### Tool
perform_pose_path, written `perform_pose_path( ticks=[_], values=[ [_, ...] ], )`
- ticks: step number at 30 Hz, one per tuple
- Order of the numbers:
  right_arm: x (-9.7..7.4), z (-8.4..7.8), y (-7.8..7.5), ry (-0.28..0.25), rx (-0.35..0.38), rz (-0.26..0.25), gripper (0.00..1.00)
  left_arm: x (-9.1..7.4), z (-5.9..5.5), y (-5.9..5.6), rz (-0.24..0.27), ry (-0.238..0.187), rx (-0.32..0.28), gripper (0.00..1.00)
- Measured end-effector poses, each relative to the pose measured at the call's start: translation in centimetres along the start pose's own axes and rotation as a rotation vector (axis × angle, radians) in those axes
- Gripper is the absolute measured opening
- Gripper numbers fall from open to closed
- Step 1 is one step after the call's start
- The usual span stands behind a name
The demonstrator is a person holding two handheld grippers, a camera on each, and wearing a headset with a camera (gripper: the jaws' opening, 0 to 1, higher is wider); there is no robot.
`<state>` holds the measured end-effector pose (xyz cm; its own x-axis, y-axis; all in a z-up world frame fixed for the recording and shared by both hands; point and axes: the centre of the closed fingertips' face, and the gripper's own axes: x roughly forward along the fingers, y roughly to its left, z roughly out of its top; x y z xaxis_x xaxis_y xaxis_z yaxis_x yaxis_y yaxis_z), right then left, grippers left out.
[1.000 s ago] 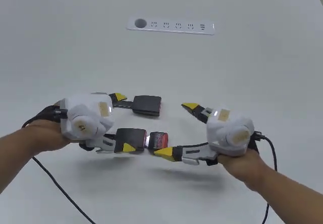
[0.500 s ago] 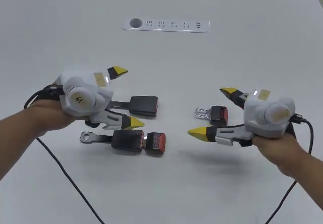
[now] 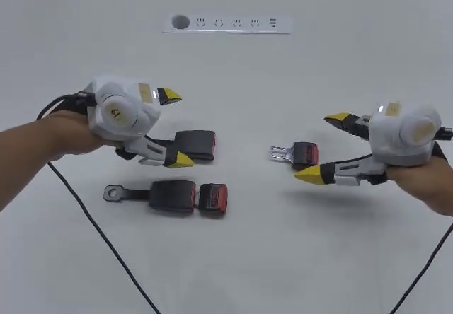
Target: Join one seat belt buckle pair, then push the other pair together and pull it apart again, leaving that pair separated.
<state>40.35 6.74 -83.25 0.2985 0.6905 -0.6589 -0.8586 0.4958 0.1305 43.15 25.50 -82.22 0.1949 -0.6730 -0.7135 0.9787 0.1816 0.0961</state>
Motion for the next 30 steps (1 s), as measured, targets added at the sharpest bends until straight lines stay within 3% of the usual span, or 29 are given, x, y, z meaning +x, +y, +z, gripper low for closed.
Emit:
perform_pose_path(
  ticks=[4, 13, 14, 15, 22, 26, 28, 30],
  values=[
    [0.5, -0.6, 0.6, 0.032, -0.014, 0.061, 0.76, 1.4, -1.1, -0.6, -0.049, 0.040, 0.019, 0.70],
    [1.0, -1.5, 1.5, 0.077, -0.056, 0.156, 0.69, 2.3, -2.3, -1.6, -0.122, 0.066, -0.004, 0.61],
    [1.0, -1.4, 1.2, 0.078, -0.081, 0.151, 0.67, 2.3, -2.5, -1.8, -0.135, 0.076, -0.008, 0.59],
    [1.0, -1.2, 1.1, 0.078, -0.084, 0.152, 0.66, 2.3, -2.2, -1.8, -0.136, 0.051, -0.021, 0.59],
    [0.6, -1.7, 1.6, 0.098, -0.120, 0.191, 0.59, 2.2, -2.3, -1.3, -0.141, 0.057, 0.001, 0.54],
    [0.6, -1.8, 1.4, 0.100, -0.125, 0.181, 0.56, 2.2, -2.1, -1.7, -0.151, 0.060, 0.020, 0.48],
    [0.7, -2.0, 1.0, 0.111, -0.163, 0.161, 0.47, 2.2, -1.9, -1.4, -0.133, 0.051, 0.036, 0.37],
    [0.6, -2.1, 0.9, 0.113, -0.164, 0.165, 0.39, 2.3, -2.0, -1.5, -0.139, 0.057, 0.025, 0.36]
  ],
)
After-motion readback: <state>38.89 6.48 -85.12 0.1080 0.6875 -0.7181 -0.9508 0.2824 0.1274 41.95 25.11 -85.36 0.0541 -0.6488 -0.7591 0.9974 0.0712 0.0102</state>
